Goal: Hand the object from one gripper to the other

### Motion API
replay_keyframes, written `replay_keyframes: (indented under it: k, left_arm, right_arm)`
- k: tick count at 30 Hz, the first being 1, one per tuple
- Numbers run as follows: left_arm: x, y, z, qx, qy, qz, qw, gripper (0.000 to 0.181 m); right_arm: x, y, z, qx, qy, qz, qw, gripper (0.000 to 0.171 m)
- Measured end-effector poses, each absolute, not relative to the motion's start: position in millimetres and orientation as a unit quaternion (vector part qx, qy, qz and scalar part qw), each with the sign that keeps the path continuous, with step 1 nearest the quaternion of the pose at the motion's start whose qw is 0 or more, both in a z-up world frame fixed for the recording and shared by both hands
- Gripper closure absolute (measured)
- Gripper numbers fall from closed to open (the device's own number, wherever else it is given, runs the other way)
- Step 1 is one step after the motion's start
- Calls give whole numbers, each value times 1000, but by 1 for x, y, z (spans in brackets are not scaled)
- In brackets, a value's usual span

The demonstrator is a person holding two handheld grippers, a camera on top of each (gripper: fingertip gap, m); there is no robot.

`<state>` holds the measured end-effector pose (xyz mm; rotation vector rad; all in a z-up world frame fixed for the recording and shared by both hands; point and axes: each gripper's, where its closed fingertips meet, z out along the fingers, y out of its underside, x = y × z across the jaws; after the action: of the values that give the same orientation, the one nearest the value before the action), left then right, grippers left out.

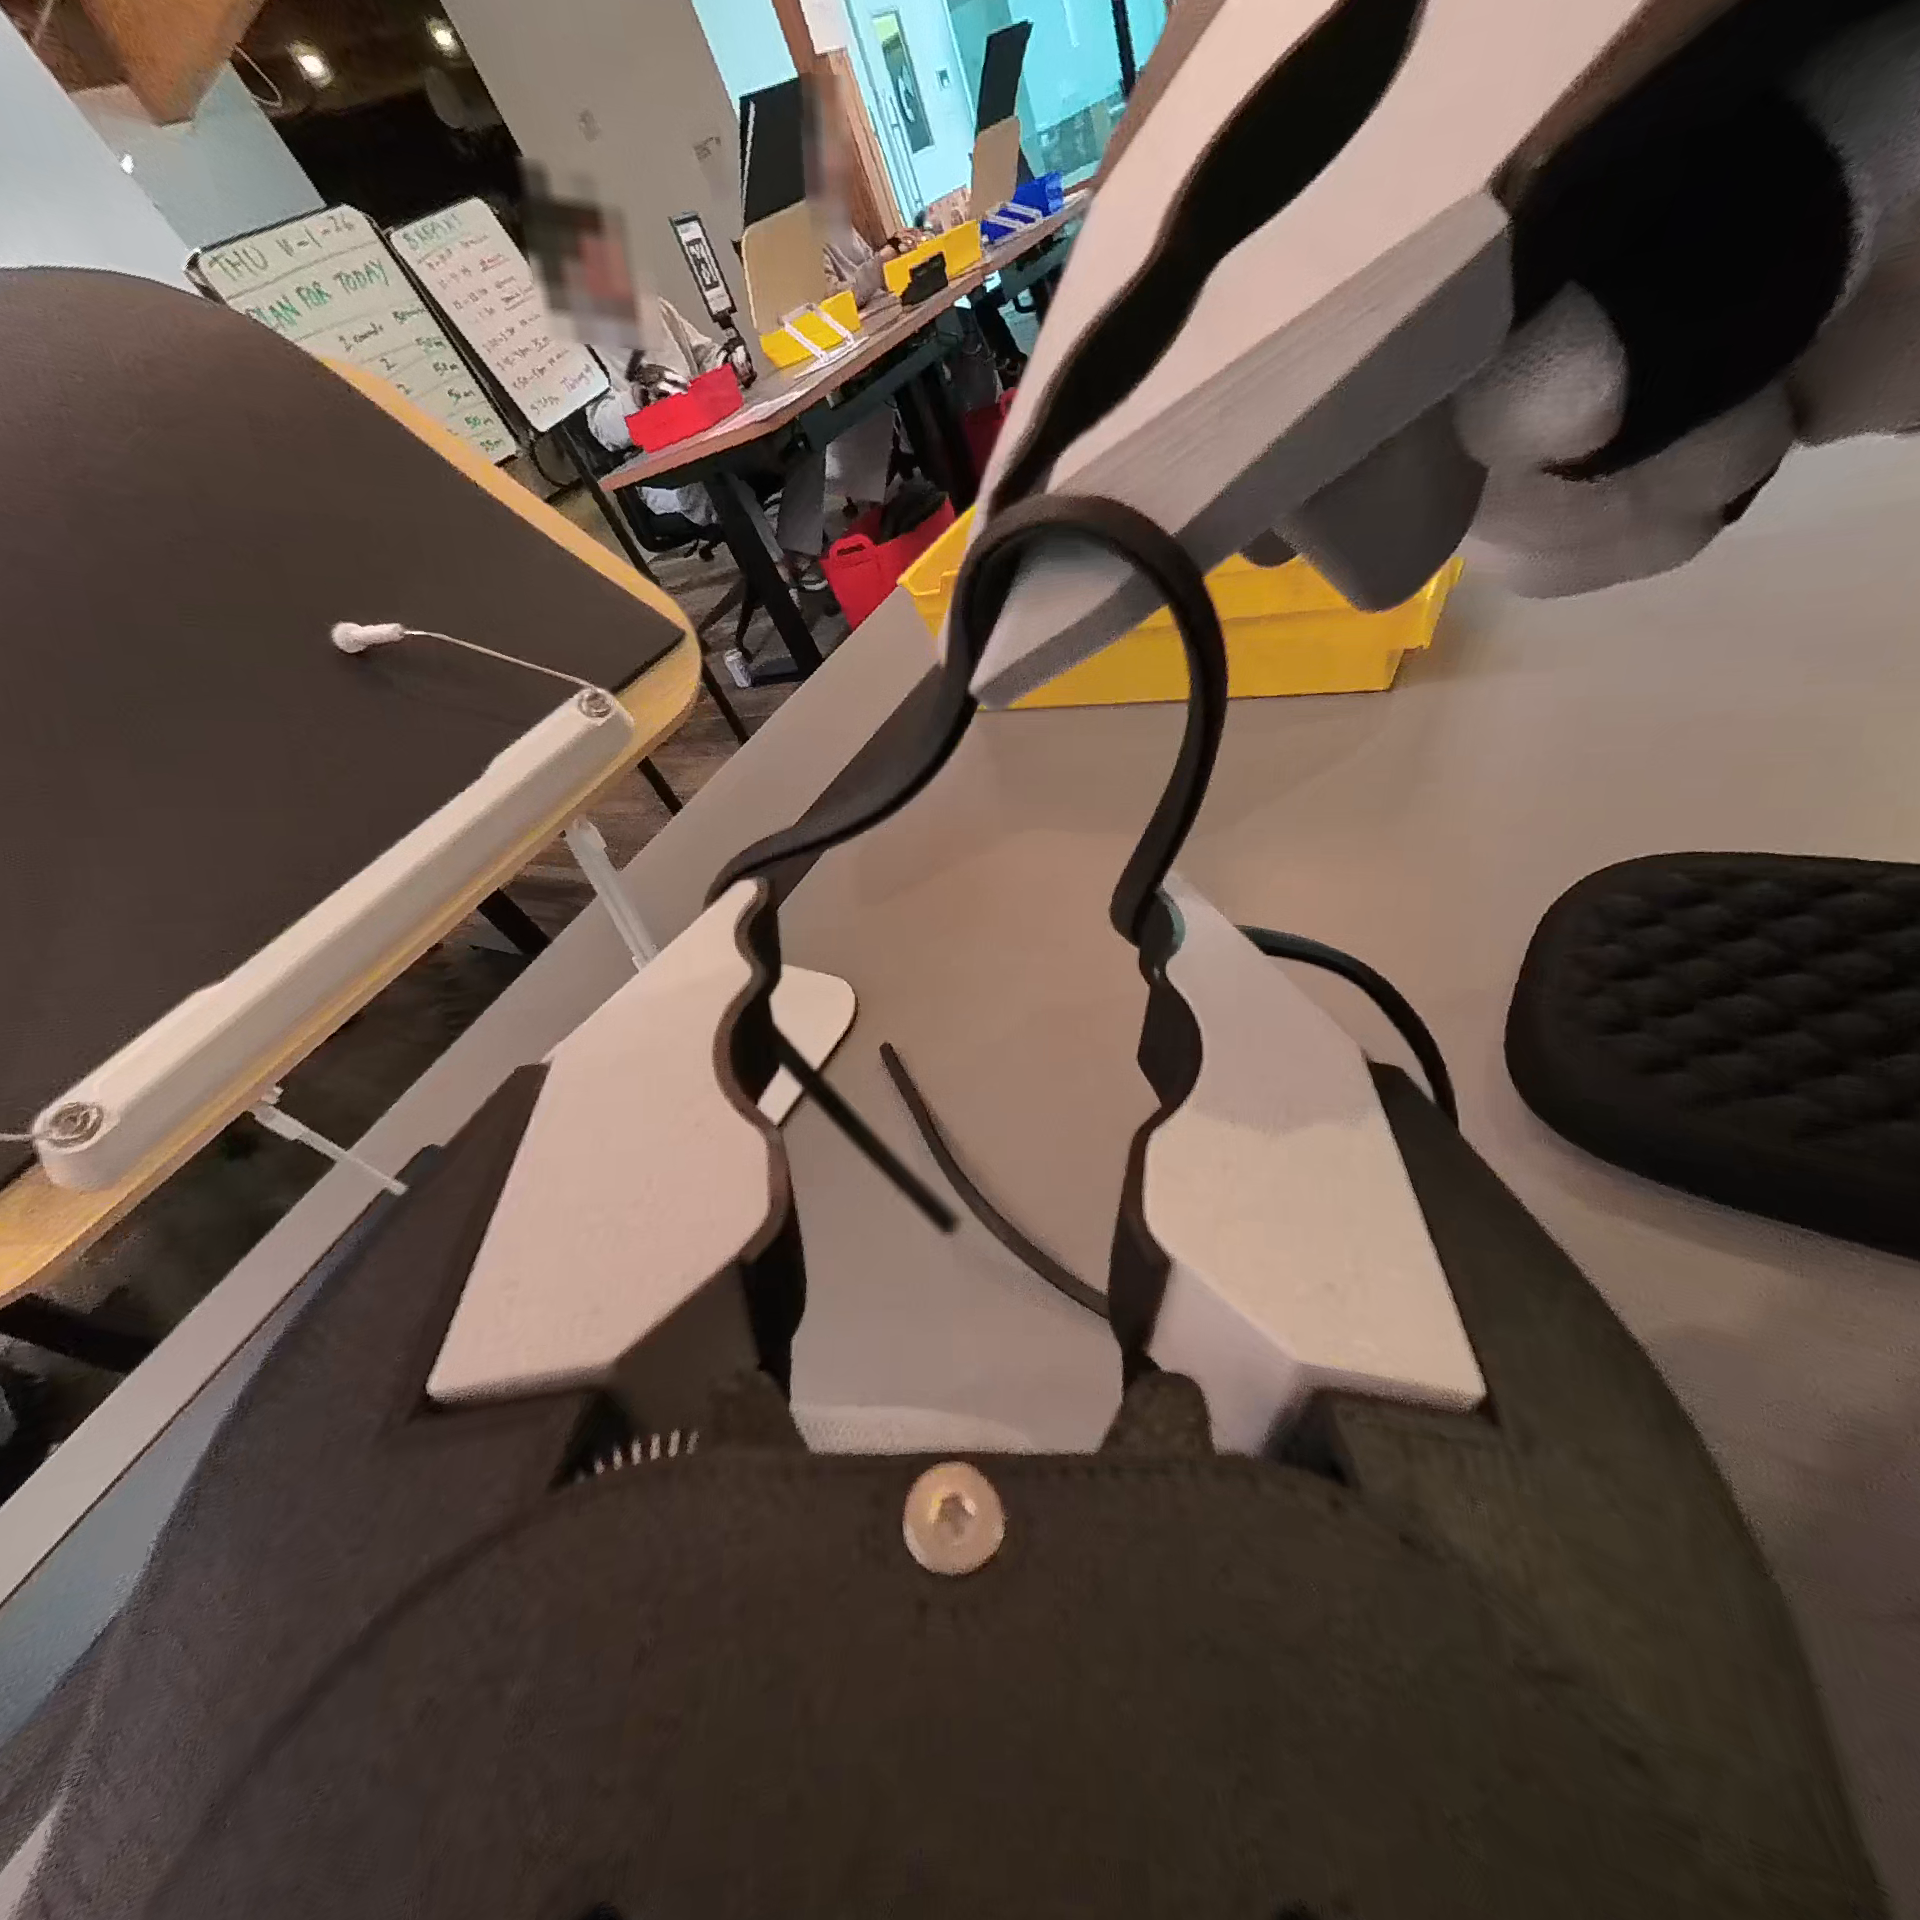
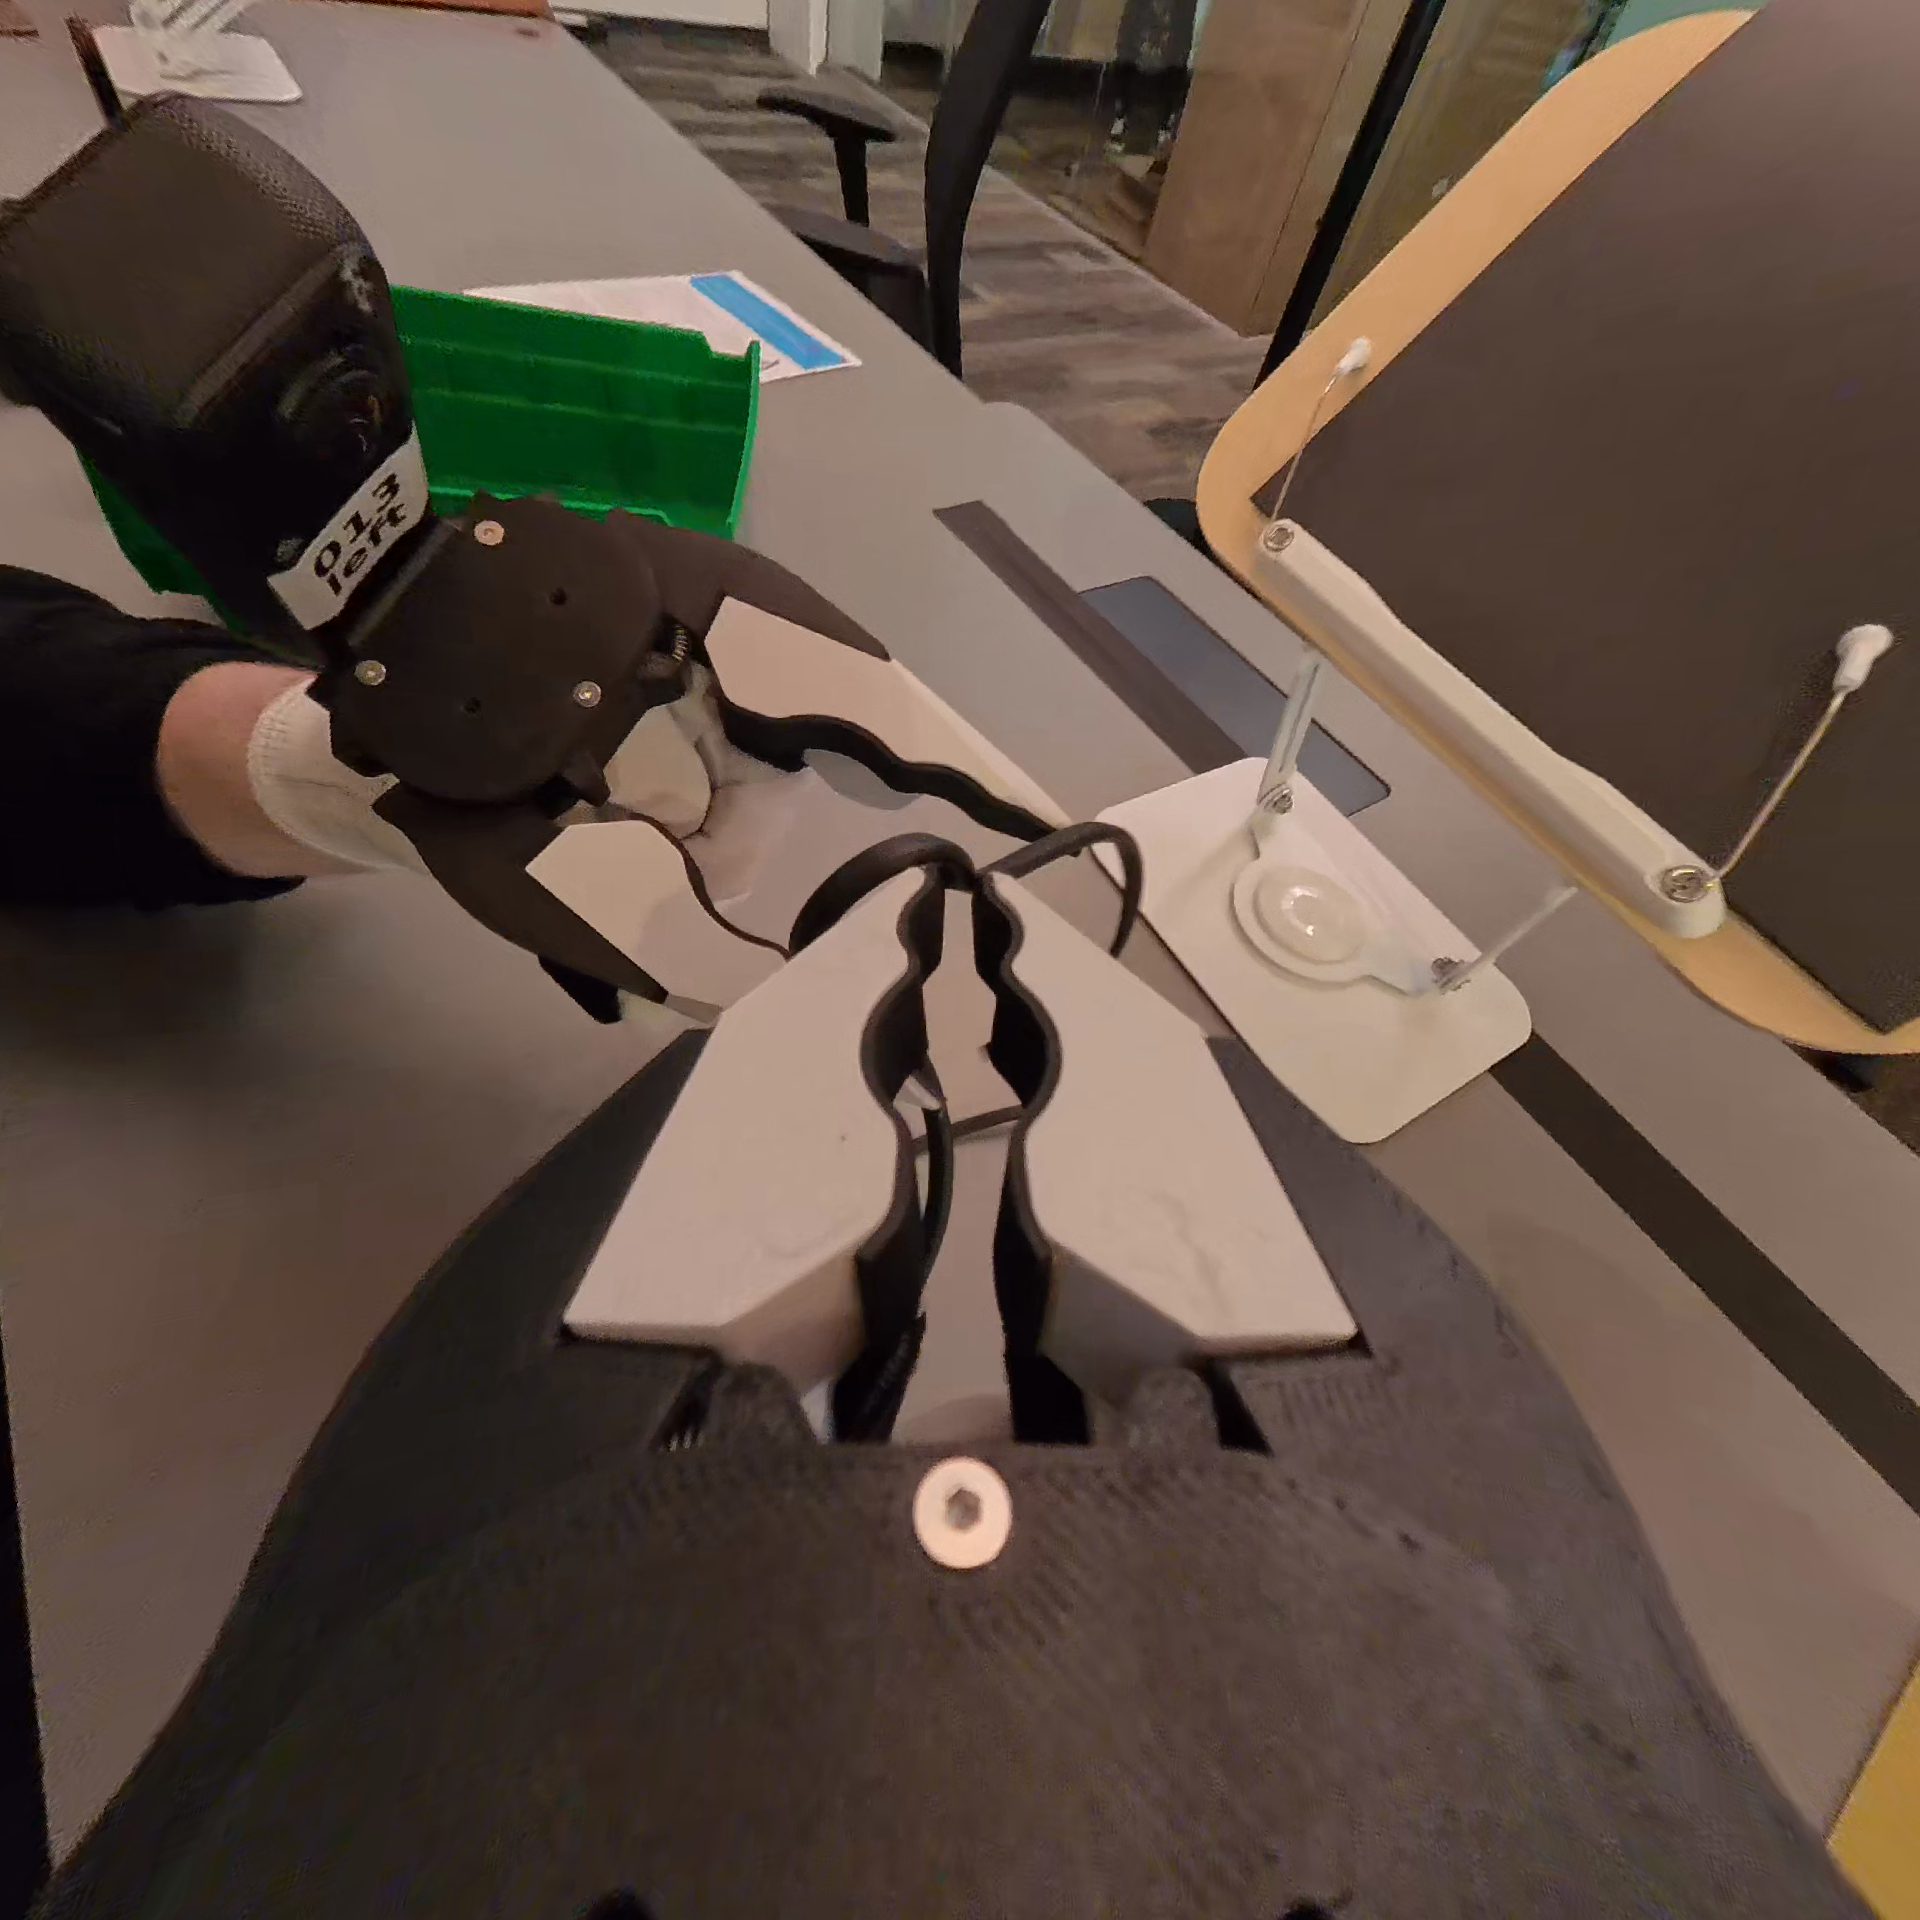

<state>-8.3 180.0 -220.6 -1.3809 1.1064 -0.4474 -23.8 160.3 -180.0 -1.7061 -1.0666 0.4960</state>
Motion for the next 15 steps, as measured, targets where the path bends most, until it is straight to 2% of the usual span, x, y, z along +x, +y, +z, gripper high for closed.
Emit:
replay_keyframes:
  k: [9,15]
  left_arm:
    - [-9,182,-228,-603,493,-183,599,114]
    - [0,172,-236,-598,510,-210,581,128]
  right_arm:
    - [-11,174,-193,-745,-413,173,495,170]
    - [-29,155,-192,-718,-449,225,482,170]
